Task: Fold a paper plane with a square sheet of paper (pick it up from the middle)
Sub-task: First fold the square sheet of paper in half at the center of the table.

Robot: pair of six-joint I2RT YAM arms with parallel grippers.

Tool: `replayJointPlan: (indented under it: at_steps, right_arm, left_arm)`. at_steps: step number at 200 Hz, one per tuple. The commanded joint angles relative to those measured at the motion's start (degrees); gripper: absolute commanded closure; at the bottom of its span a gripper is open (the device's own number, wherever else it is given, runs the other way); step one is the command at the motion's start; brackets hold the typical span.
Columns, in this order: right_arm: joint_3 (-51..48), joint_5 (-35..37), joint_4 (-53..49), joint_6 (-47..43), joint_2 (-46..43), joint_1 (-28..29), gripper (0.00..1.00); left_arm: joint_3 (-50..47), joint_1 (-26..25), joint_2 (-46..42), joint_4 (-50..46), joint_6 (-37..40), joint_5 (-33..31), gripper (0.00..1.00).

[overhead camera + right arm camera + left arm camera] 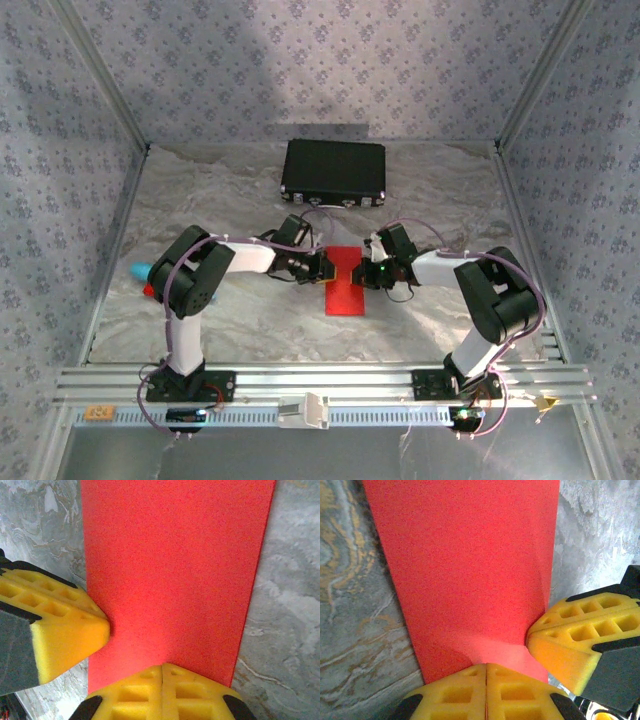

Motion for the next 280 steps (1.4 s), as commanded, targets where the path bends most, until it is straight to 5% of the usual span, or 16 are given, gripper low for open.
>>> replayJointPlan:
  at_steps: [1,63,139,169,243,280]
  right_arm:
    - [-2.4,7.3,-9.2,0.2,2.2,0.0,1.00]
    - [-2.4,7.4,-9.3,0.2,2.1,0.1,1.00]
    - [-2.3,7.5,-9.5,0.2,1.9,0.1,1.00]
    - [-2.5,7.7,-9.5,0.1,1.6,0.1,1.00]
    - [-2.4,7.5,-9.4,0.1,1.8,0.1,1.00]
    - [-2.5,7.1,-8.8,-0.2,1.2,0.2,1.00]
  left_arm:
    - [2.3,0.9,-1.4,-0.1,-1.1,0.7,0.92]
    - [8.7,2.5,3.2,-5.9,1.8,0.1,0.92]
    - [5.5,2.6,1.1,-4.2,2.2,1.1,0.91]
    - [5.6,2.5,-0.1,-6.0,4.5,6.1,0.90]
    - [6.8,2.7,4.1,-10.8,5.5,-2.9,0.91]
    - [8.6,2.7,0.5,-9.3,3.0,-0.5,0.91]
